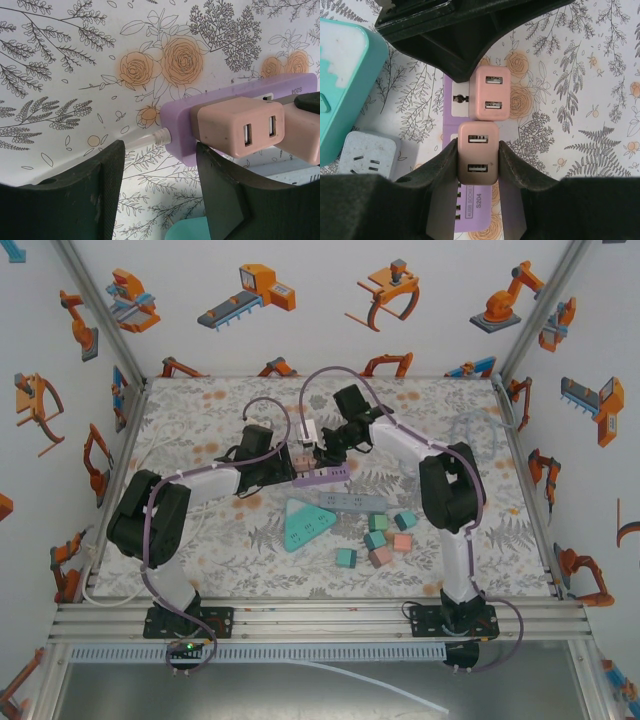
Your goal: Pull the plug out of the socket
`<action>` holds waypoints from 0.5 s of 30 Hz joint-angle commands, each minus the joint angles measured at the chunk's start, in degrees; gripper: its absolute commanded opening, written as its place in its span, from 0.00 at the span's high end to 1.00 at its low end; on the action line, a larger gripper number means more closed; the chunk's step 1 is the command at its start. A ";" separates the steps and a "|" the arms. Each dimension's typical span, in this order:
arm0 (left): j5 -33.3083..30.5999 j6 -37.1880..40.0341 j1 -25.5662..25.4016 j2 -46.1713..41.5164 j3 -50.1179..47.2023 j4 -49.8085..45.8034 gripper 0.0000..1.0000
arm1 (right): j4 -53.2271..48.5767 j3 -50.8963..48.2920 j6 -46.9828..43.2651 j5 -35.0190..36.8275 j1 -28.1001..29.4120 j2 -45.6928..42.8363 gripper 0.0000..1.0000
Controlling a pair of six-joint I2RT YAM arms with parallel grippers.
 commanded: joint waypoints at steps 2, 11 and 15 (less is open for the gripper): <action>-0.45 1.80 -0.26 -1.11 -0.85 -4.20 0.44 | 1.72 -0.85 3.43 -2.07 -0.25 -5.11 0.89; 1.35 3.84 -0.17 -4.30 2.49 -5.27 0.43 | 14.51 -11.49 20.62 0.03 -0.25 -16.09 0.89; 1.64 5.40 -0.75 -6.96 3.41 -5.97 0.42 | 23.36 -17.81 36.56 4.42 -0.25 -22.72 0.91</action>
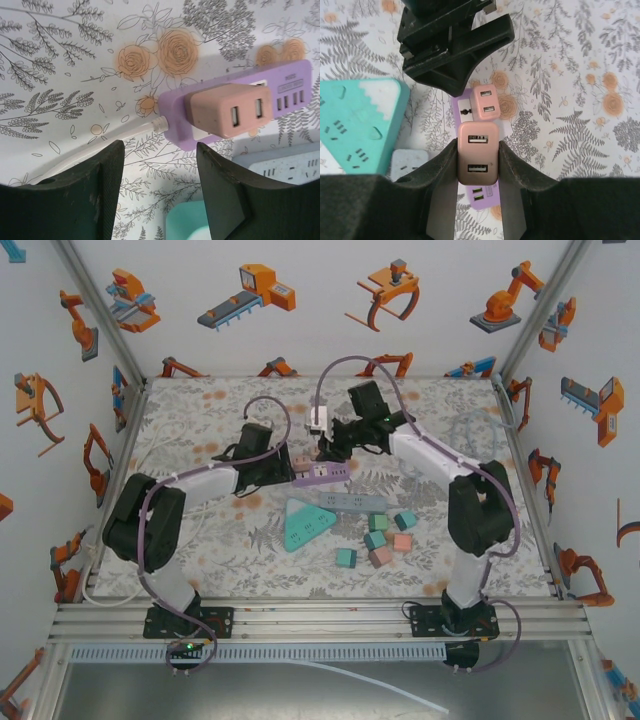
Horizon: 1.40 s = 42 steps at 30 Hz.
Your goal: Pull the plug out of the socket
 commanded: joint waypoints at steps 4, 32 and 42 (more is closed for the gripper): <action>0.64 4.17 -2.03 -7.92 2.17 -2.10 0.42 | 16.95 -10.79 33.63 9.74 -0.25 -12.74 0.91; -0.86 35.75 -36.42 -42.23 -10.17 -19.22 0.03 | 16.41 -51.06 86.72 27.10 4.80 -48.89 0.94; -10.17 32.96 -40.40 -41.44 -11.49 -19.80 0.03 | 19.22 -51.72 82.69 31.70 8.95 -38.21 0.90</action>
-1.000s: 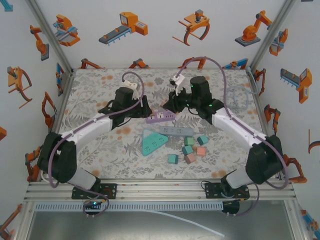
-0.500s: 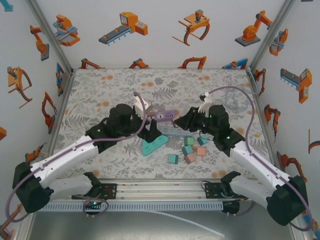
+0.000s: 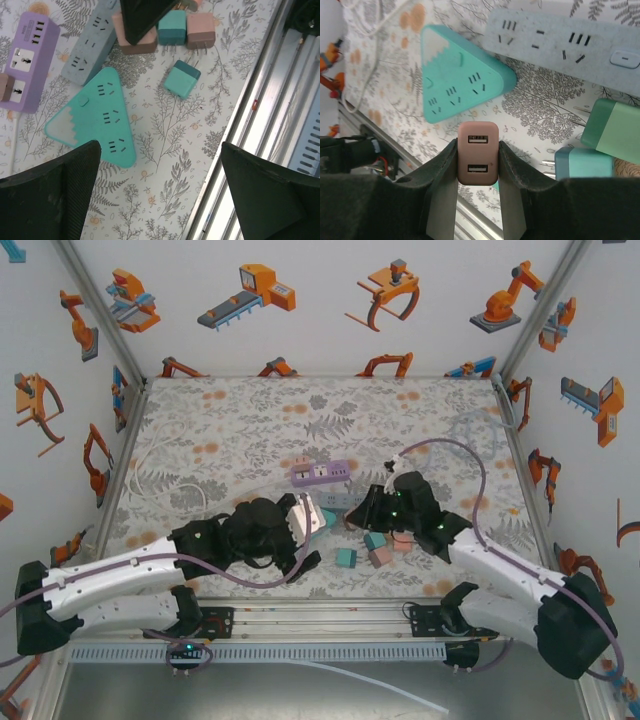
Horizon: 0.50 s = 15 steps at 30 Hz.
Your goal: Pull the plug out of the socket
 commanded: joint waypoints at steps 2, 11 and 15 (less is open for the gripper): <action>-9.32 -0.85 -0.47 -0.18 -0.45 -0.91 0.03 | 4.29 -0.21 -2.35 2.95 1.54 4.31 0.89; -20.22 -5.22 -0.47 -2.52 -1.70 -4.86 0.03 | 11.29 -0.89 -2.00 8.22 3.43 12.50 0.82; -21.01 -6.15 -0.47 -4.13 -2.85 -4.87 0.03 | 12.80 -0.45 -2.08 10.11 3.95 15.02 0.76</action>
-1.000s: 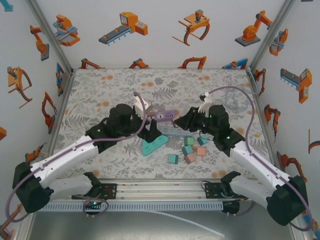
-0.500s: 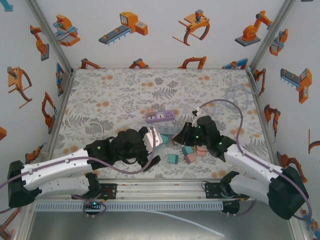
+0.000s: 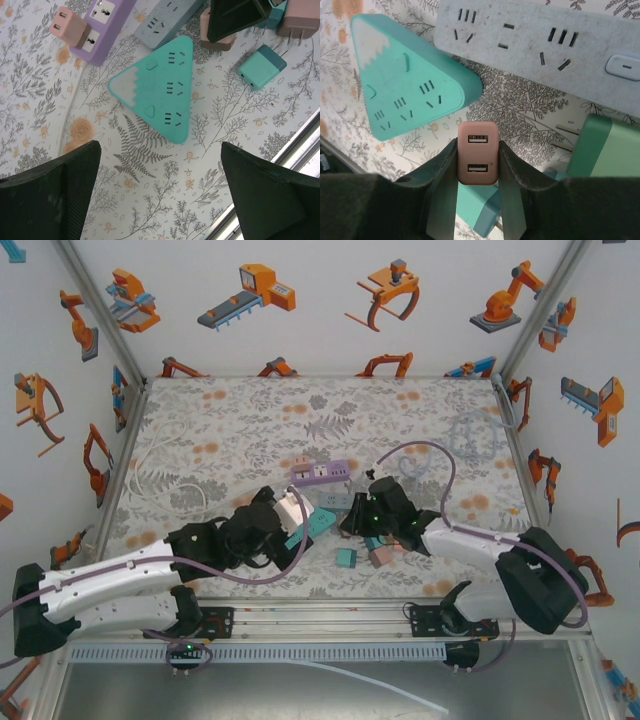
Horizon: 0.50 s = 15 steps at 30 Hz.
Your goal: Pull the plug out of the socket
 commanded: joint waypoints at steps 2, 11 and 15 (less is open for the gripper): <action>-3.00 -2.07 -0.36 -1.74 -1.03 -1.48 0.03 | 4.25 -0.21 -0.66 4.08 0.58 1.84 0.74; -3.36 -2.62 -0.36 -2.03 -1.43 -0.99 0.03 | 4.86 -1.28 -0.62 5.20 0.85 2.84 0.61; -3.45 -2.63 -0.29 -1.42 -1.40 -0.37 0.03 | 4.12 -1.67 -1.05 5.61 0.85 1.87 0.57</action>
